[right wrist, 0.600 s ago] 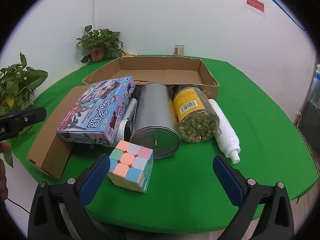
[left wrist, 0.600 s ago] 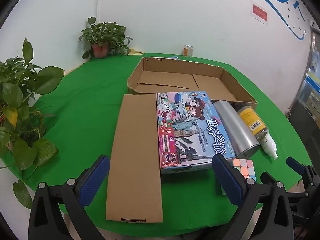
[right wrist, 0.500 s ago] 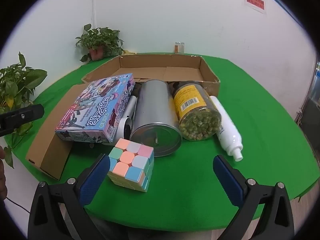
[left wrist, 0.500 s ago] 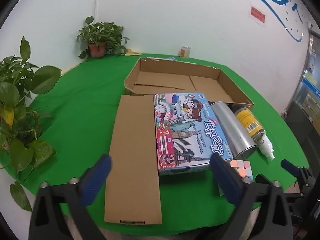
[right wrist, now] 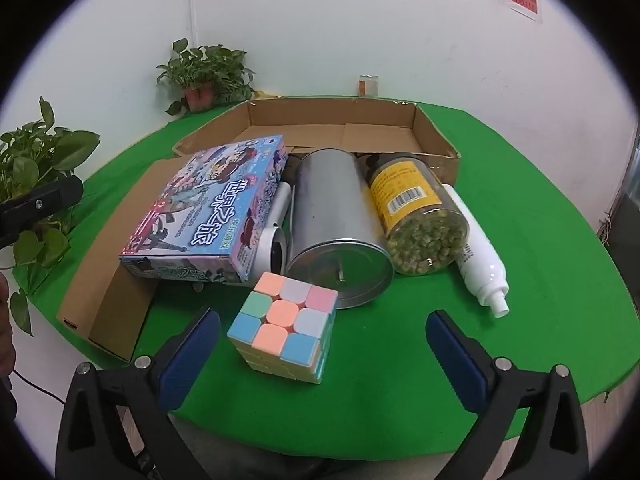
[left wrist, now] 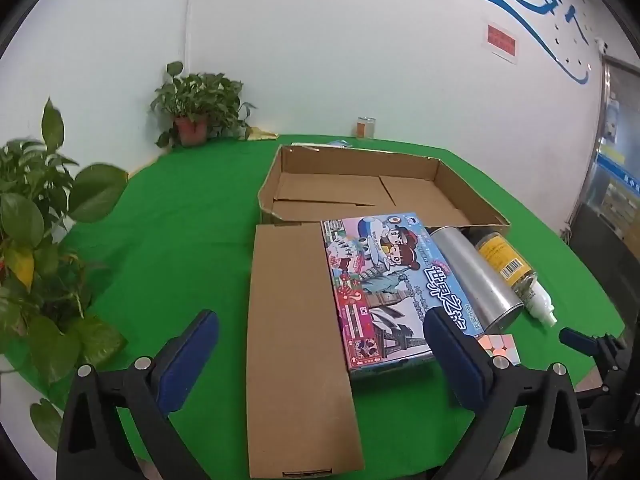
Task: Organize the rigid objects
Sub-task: 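Move the left gripper toward the flat cardboard sheet beside the box, then grasp the cardboard sheet edge with the left gripper and lift it upright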
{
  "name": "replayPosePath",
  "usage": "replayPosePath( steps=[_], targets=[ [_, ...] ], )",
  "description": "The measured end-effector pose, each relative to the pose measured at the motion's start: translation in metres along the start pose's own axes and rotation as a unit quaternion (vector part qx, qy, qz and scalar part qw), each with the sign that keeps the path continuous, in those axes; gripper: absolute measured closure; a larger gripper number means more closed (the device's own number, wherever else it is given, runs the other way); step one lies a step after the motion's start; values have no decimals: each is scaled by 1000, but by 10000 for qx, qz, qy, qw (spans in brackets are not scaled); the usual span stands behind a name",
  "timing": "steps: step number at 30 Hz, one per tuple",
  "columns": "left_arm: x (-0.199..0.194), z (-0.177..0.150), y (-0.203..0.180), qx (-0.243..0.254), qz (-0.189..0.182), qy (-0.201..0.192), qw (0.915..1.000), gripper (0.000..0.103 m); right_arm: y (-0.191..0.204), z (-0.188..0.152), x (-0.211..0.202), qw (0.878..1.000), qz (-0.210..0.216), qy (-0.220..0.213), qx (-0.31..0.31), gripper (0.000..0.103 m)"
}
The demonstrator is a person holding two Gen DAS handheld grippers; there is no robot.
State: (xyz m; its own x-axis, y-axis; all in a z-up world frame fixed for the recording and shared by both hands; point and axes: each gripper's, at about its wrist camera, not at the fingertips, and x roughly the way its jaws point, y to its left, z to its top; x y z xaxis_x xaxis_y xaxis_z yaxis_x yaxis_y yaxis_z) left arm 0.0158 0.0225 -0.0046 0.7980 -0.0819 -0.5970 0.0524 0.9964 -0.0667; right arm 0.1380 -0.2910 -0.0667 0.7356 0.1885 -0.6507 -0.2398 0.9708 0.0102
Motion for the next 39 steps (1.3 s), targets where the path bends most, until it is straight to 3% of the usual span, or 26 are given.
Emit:
replayPosePath(
  steps=[19,25,30,33,36,38,39],
  targets=[
    [4,-27,54,-663,-719,647,9931,0,55,7,-3,9981,45,-105,-611,0],
    [13,-33,83,-997,-989,842,9865,0,91,3,-4,9904,853,-173,-1077,0],
    [31,-42,107,-1309,-1340,1156,9755,1,124,-3,-6,9725,1971,-53,-1240,0],
    [46,-47,115,-1534,-1682,1368,9641,2,143,-4,1,9668,2177,130,-1329,0],
    [59,-50,118,-1714,-2158,1543,9488,13,151,0,15,9648,2320,410,-1170,1],
    [65,-54,116,-1747,-2453,1639,9394,26,155,3,27,9644,2366,620,-1007,3],
    [69,-55,115,-1714,-2485,1685,9383,27,157,4,32,9636,2385,704,-980,6]
  ],
)
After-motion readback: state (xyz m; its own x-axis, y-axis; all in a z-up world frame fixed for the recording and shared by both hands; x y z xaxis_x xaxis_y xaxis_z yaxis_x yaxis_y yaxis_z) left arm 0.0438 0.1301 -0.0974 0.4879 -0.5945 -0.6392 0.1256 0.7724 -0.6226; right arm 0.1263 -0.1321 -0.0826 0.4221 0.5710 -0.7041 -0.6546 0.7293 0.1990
